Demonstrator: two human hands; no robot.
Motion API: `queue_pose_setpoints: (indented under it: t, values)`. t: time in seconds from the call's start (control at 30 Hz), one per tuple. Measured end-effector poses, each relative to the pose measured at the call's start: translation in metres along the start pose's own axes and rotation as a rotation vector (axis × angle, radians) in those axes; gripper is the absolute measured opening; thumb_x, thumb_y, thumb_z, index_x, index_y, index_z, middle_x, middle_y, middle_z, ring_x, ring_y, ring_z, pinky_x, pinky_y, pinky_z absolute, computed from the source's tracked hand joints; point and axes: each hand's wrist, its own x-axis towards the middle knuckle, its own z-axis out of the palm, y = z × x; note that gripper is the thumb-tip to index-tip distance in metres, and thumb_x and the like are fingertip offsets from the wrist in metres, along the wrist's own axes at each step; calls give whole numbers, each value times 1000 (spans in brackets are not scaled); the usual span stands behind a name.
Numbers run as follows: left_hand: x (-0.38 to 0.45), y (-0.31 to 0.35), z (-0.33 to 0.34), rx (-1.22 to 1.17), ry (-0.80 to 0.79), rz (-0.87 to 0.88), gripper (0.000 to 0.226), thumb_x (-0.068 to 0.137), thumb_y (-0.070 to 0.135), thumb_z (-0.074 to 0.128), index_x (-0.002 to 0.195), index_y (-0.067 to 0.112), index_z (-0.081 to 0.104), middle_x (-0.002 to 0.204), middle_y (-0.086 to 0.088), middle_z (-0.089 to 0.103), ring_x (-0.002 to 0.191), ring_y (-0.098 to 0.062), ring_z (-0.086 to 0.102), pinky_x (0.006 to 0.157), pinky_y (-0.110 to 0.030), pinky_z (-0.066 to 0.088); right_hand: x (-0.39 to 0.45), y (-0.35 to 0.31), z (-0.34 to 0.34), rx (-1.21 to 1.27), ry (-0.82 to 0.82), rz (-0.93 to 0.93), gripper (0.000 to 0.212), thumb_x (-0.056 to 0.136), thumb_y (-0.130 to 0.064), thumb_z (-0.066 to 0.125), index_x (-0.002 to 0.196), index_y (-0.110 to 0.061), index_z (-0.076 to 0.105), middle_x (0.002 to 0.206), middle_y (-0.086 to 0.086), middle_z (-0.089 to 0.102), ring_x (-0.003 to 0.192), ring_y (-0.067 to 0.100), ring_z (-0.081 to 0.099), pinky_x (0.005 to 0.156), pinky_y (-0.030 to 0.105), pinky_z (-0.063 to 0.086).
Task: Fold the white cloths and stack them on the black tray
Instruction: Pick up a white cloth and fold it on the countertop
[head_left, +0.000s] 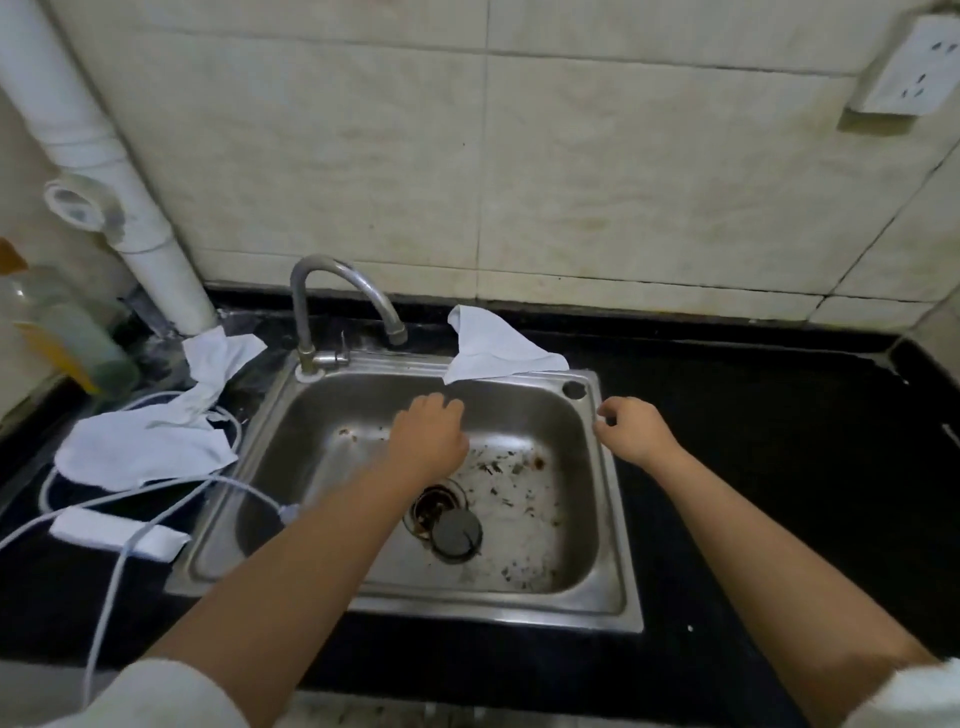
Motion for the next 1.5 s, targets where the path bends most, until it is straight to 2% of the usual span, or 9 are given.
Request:
queue_pose_setpoints:
  t: [0.47,0.67,0.8,0.87,0.93,1.0,1.2,1.3,1.5]
  values:
    - [118,5,45,-161,-55,-138,43,97,26,41,137,10,38,139,-10,43,129,-26,38,101,-37,38,210,4,59,-158,45,34,45,93,-21,47,134,-4,38,135,23,44,124,38,40,98,45,40]
    - [134,0,56,-202,-50,-199,50,97,27,41,143,13,29,143,-8,39,132,-24,36,103,-34,37,224,4,60,-66,142,-140,25,91,-8,44,99,3,66,106,25,61,106,37,52,85,39,44]
    - [143,16,47,-240,51,-167,67,94,36,49,148,15,16,152,-9,26,138,-26,27,108,-37,33,181,-7,29,151,-32,-373,21,92,-10,48,101,-1,64,94,7,58,88,19,53,75,23,40]
    - [149,27,41,-247,110,-136,66,91,37,53,146,15,23,150,-10,29,137,-28,30,108,-39,33,150,-8,5,156,-104,-485,18,91,-9,51,98,-3,66,88,2,59,83,13,53,64,11,35]
    - [150,40,34,-258,246,1,42,86,21,58,126,9,54,130,-15,55,119,-35,52,96,-44,45,118,-1,-20,164,-116,-533,16,89,-8,54,94,-1,67,86,10,65,78,17,56,62,10,36]
    - [144,54,31,-313,325,152,24,73,5,59,93,2,71,94,-17,72,85,-37,67,76,-43,54,88,15,-44,180,-86,-488,15,88,-8,55,94,-3,68,82,7,65,76,20,58,62,6,38]
    - [112,126,16,-438,122,620,47,81,31,35,97,5,70,95,-16,72,88,-29,66,75,-30,44,-14,108,-102,218,189,-152,17,88,-2,55,79,-14,63,69,-17,52,65,-4,53,61,4,37]
    - [99,194,8,-452,15,829,56,83,41,27,92,7,70,92,-12,71,87,-27,64,72,-31,41,-85,164,-124,176,367,67,16,89,-3,52,80,-11,62,68,-6,54,64,3,50,58,5,35]
    - [30,376,2,-368,-29,1121,28,98,17,41,102,6,66,103,-13,67,98,-29,60,80,-38,47,-230,270,-173,34,689,538,22,89,-1,46,100,3,65,100,21,66,84,25,53,67,22,30]
